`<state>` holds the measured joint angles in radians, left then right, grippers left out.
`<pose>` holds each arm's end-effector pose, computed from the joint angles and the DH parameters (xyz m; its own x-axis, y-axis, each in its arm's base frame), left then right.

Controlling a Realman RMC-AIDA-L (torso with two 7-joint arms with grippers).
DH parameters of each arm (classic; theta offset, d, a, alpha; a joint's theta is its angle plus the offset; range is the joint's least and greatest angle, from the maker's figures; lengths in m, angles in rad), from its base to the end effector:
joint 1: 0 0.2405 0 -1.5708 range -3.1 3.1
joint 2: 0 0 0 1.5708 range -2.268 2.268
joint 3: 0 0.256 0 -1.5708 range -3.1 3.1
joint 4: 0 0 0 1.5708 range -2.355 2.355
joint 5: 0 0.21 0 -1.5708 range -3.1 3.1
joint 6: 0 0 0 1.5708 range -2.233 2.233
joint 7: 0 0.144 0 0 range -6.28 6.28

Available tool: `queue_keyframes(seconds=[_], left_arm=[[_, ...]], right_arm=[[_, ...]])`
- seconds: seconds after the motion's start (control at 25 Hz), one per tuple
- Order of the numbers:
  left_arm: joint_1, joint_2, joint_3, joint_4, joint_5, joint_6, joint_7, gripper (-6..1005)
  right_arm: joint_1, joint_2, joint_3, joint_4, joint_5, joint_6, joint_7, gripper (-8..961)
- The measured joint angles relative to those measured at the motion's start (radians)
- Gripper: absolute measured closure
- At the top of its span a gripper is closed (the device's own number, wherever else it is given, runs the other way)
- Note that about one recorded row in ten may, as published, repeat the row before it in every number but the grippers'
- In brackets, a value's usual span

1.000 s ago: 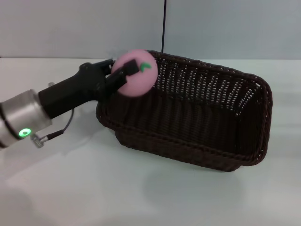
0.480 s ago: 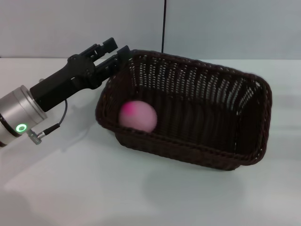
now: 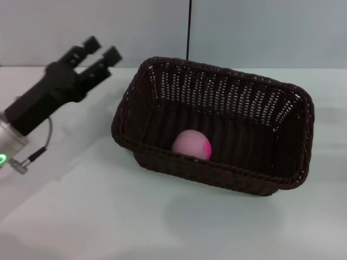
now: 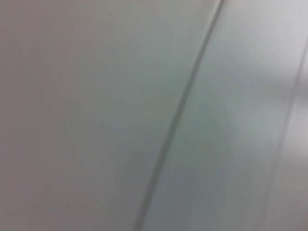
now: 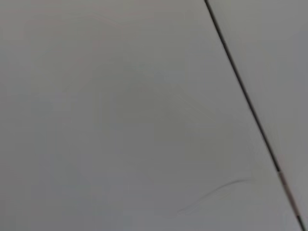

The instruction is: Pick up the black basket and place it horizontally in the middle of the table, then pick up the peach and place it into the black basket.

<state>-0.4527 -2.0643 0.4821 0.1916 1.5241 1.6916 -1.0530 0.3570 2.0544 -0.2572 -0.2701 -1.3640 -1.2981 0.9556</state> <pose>-0.2755 0.2970 0.0057 0.3219 0.1344 0.9372 0.6620 -0.7397 -0.1213 0.3752 0.3055 0.0633 0.4043 -0.0104 -0.9146 -0.8998 -0.1840 -0.3957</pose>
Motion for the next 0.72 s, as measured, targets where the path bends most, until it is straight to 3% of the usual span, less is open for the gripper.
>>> queue_keyframes(seconds=[0.12,0.2,0.28,0.32,0.68,0.72], left_arm=[[0.023,-0.001,-0.009,-0.003,-0.033,0.012,0.039,169],[0.082,-0.001,-0.041,-0.045,-0.13,0.028,0.153,170],[0.126,-0.001,-0.094,-0.085,-0.194,0.03,0.224,170],[0.165,-0.001,-0.17,-0.126,-0.236,0.026,0.289,171],[0.225,0.004,-0.327,-0.131,-0.245,0.011,0.314,173],[0.225,0.004,-0.327,-0.131,-0.245,0.011,0.314,249]], right_arm=[[-0.008,0.003,0.018,0.0,0.007,-0.003,0.0,528],[-0.012,0.007,0.043,0.0,0.01,-0.007,-0.002,528],[-0.018,0.01,0.081,-0.001,0.011,-0.009,-0.002,528],[-0.022,0.011,0.093,0.0,0.011,-0.01,-0.003,528],[-0.026,0.009,0.103,-0.004,0.012,-0.011,-0.003,528],[-0.026,0.009,0.103,-0.004,0.012,-0.011,-0.003,528]])
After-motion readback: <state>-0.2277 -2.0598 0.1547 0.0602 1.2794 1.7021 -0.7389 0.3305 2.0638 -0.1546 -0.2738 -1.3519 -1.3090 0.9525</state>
